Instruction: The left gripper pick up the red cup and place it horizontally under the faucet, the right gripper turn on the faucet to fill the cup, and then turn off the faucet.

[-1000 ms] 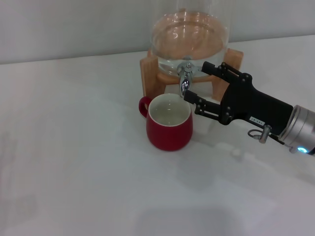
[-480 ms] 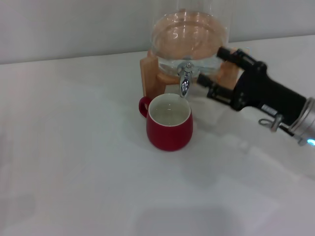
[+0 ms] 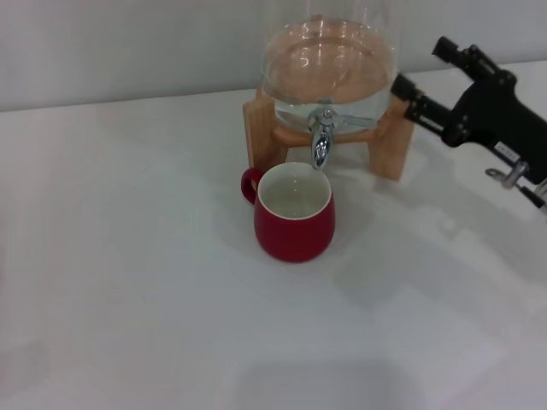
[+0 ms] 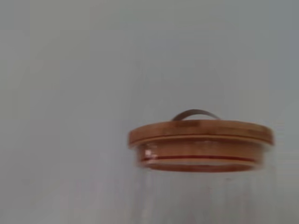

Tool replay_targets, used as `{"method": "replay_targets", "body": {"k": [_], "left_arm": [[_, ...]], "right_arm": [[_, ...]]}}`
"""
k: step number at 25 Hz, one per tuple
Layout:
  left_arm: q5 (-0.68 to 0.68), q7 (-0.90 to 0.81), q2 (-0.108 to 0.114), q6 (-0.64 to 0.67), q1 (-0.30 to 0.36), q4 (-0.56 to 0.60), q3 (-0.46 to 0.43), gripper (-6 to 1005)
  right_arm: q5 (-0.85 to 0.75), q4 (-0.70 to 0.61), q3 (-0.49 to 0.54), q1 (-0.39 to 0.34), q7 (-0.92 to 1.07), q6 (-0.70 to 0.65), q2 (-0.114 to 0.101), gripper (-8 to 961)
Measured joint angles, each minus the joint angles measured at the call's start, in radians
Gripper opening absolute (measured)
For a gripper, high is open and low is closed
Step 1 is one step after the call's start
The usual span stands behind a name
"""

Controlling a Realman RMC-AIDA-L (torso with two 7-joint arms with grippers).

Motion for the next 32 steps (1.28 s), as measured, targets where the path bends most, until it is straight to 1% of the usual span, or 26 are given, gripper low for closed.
{"method": "replay_targets", "body": {"k": [4,8,14,18,22,26,32], "left_arm": [[-0.041,0.000,0.001,0.000,0.002,0.008,-0.001,872],[-0.104,0.000,0.001,-0.008,0.009,0.022,-0.001,872],[-0.171,0.000,0.001,-0.018,0.036,0.028,-0.001,872],[-0.210,0.000,0.000,-0.048,0.059,0.040,-0.001,872],[-0.249,0.000,0.000,-0.090,0.073,0.062,-0.001,872],[-0.257,0.000,-0.001,-0.112,0.081,0.065,-0.001,872],[-0.257,0.000,-0.002,-0.148,0.083,0.065,0.003,872]], "right_arm": [[0.000,0.000,0.058,0.000,-0.006,0.017,0.000,841],[0.002,0.003,0.139,-0.001,-0.025,0.020,0.003,842],[0.002,0.011,0.250,-0.001,-0.037,0.053,0.007,842],[0.003,0.014,0.327,-0.001,-0.043,0.072,0.008,844],[0.004,0.014,0.374,-0.001,-0.044,0.076,0.008,846],[0.004,0.016,0.410,-0.001,-0.044,0.077,0.008,847],[0.022,0.027,0.420,-0.001,-0.044,0.077,0.008,849]]}}
